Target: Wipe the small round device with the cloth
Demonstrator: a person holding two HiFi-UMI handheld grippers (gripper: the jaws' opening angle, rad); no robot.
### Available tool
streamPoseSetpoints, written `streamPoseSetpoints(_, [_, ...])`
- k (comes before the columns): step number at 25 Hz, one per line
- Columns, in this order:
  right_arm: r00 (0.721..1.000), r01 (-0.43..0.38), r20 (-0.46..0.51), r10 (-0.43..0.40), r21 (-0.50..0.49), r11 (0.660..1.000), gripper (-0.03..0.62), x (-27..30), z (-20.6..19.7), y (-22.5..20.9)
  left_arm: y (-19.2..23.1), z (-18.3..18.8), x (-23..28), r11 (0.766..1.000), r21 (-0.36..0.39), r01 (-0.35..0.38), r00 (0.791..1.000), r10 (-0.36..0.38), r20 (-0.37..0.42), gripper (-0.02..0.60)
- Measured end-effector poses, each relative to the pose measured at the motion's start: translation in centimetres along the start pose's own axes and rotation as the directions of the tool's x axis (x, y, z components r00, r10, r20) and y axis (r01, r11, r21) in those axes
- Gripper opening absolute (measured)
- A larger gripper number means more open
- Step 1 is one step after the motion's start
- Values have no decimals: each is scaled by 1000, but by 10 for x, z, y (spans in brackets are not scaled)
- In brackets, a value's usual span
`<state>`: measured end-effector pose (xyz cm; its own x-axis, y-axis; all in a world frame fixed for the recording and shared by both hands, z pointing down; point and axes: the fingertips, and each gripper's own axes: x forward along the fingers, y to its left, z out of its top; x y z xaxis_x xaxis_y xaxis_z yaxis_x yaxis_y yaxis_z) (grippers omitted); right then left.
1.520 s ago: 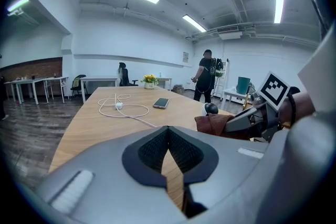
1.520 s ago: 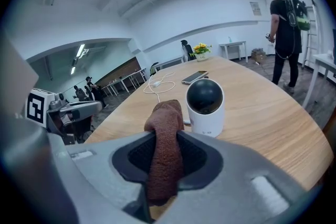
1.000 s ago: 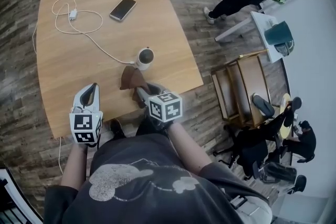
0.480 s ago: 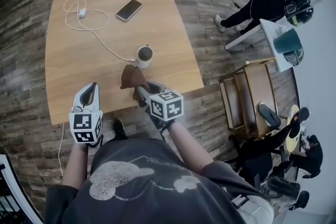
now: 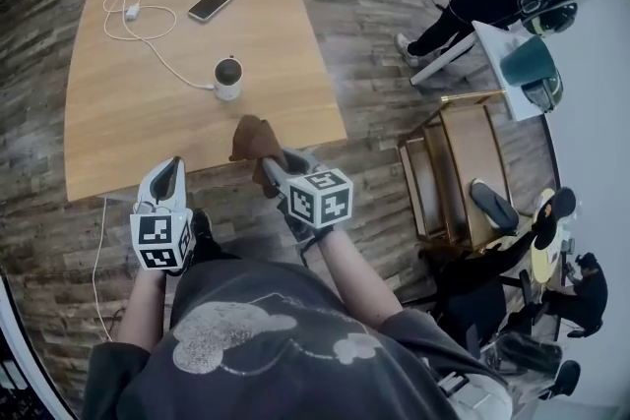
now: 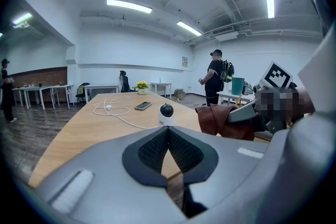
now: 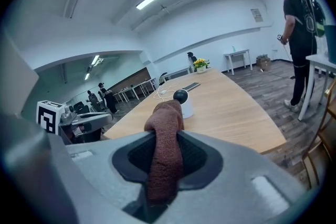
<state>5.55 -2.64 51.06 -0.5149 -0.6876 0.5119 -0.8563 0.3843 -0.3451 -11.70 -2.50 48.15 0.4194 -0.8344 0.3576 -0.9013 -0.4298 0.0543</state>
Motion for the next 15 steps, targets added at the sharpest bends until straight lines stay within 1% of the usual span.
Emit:
streamPoseSetpoints(4, [999,-1,50,3,-39,999,80,-42,-10,-12,-38,1,-21,999,-4,-36,999,36,31,18])
streamPoseSetpoints(7, [996,-48,68,51,-51,998,80,-70,-24,-12,-67,-4,-44,998,1,-59,997,59,42,18])
streamPoseSetpoints(9, [990,-88,107,94,-53,995,80,-88,-30,-9,-86,-7,-61,998,17,-66,997,65,45,18])
streamPoseSetpoints(11, [984,-94,144,102,-60,994,80,-105,-36,-7,-100,-9,-77,997,19,-76,996,75,50,18])
streamPoseSetpoints(15, [988,-87,123,97,-78,993,80,-128,-59,-4,-118,-21,-108,994,-18,-104,994,105,39,18])
